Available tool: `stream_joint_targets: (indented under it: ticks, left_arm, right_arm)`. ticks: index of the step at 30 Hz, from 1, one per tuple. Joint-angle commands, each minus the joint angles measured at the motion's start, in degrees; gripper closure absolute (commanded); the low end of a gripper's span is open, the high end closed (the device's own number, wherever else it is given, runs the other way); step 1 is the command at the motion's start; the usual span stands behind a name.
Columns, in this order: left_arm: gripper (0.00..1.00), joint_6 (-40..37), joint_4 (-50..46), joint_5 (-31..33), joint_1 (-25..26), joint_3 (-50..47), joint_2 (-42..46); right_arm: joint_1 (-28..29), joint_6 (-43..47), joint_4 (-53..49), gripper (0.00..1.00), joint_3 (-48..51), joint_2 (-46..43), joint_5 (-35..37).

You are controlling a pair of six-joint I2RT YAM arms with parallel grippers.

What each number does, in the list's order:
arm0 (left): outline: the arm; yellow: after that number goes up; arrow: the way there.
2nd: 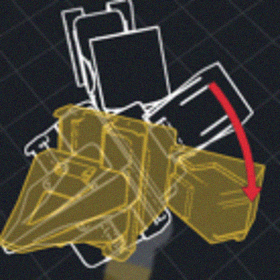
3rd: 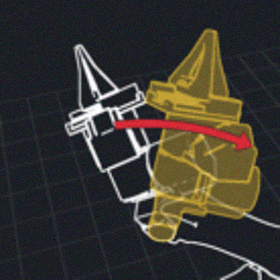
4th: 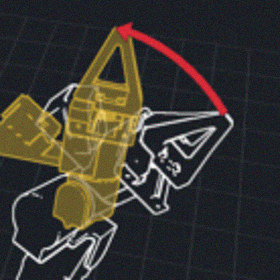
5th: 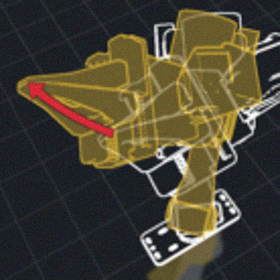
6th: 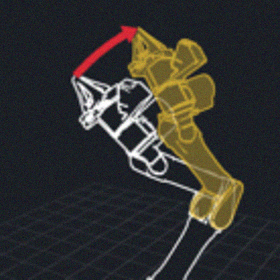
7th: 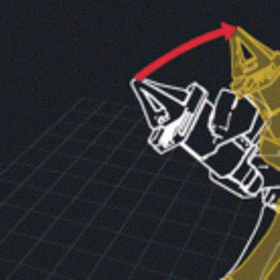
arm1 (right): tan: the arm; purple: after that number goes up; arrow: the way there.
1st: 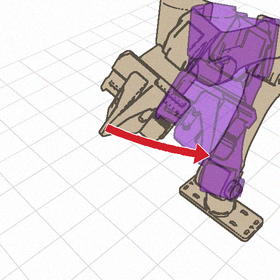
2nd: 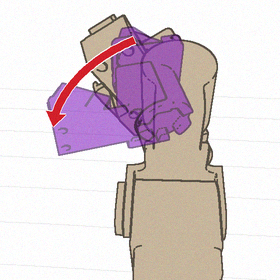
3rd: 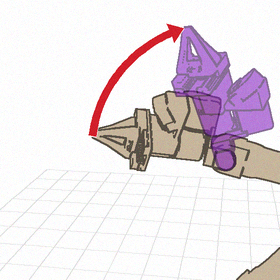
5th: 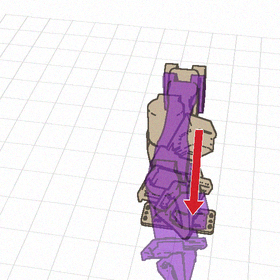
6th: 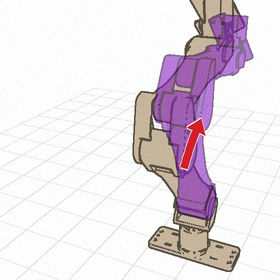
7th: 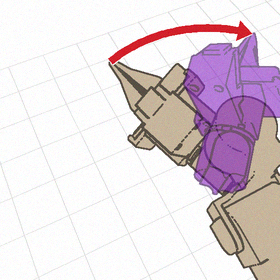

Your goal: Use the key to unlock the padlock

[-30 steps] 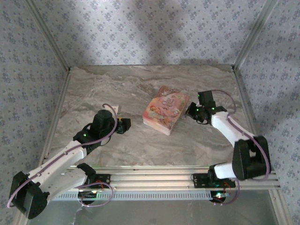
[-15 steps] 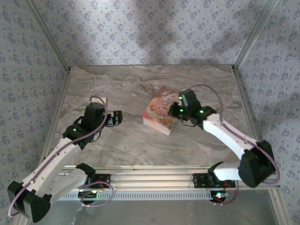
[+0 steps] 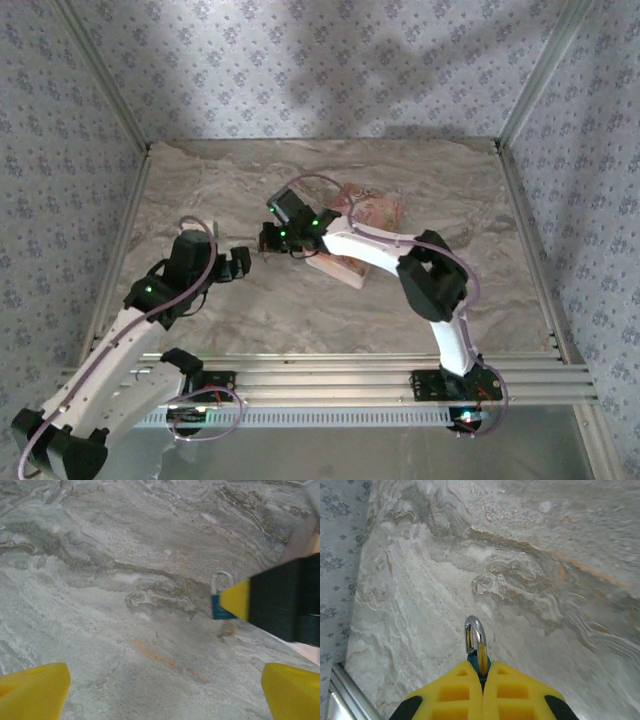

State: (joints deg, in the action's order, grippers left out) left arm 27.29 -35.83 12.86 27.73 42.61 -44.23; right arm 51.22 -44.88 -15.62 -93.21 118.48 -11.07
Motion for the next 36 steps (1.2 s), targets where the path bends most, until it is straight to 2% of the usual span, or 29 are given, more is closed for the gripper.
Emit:
stream_joint_targets:
  ticks: [1, 9, 15, 19, 23, 26, 30, 31, 32, 36]
  left_arm:
    - [0.02, 1.6, -1.9, -0.5, -0.6, -1.4, 1.7]
    - [0.02, 1.4, -2.2, -0.5, -0.8, -2.4, 2.2]
    - [0.02, 0.4, -2.3, -0.2, -1.0, -2.5, 2.2]
    - [0.02, -1.1, -2.1, 0.5, -1.2, -1.9, 2.1]
    - [0.02, -3.0, 0.6, 0.5, -2.0, -2.0, 1.4]
    - [0.02, -4.5, 2.6, 0.0, -3.4, -1.0, -0.6]
    - [0.02, -7.3, 6.8, -1.5, -5.0, 1.0, -3.3]
    - [0.02, -8.0, 9.4, -2.0, -5.3, 1.0, -3.8]
    - [0.02, -8.5, 11.9, -2.2, -5.5, 0.9, -4.2]
    - [0.02, -12.1, 18.7, 1.5, -6.1, 2.9, -9.4]
  right_arm:
    - [0.3, 1.5, -2.1, 0.95, -5.2, 4.3, -1.7]
    - [0.1, 2.7, -4.1, 0.89, -11.6, 12.5, -3.0]
    - [-0.5, 2.8, -7.2, 0.71, -15.8, 13.6, -3.6]
    - [-0.6, 5.1, -11.6, 0.64, -19.3, 11.5, -3.7]
    - [-0.9, 8.4, -15.0, 0.61, -20.2, 5.7, -1.1]
    - [-1.4, 13.0, -18.0, 0.50, -18.9, -0.3, 2.6]
    - [-3.1, 16.9, -20.7, 0.15, -12.7, -9.9, 7.0]
    - [-3.8, 17.6, -20.7, 0.03, -10.1, -12.9, 8.2]
    - [-4.5, 18.0, -20.8, 0.00, -8.1, -15.5, 9.1]
    - [-9.0, 19.7, -20.7, 0.00, 4.6, -28.4, 14.8]
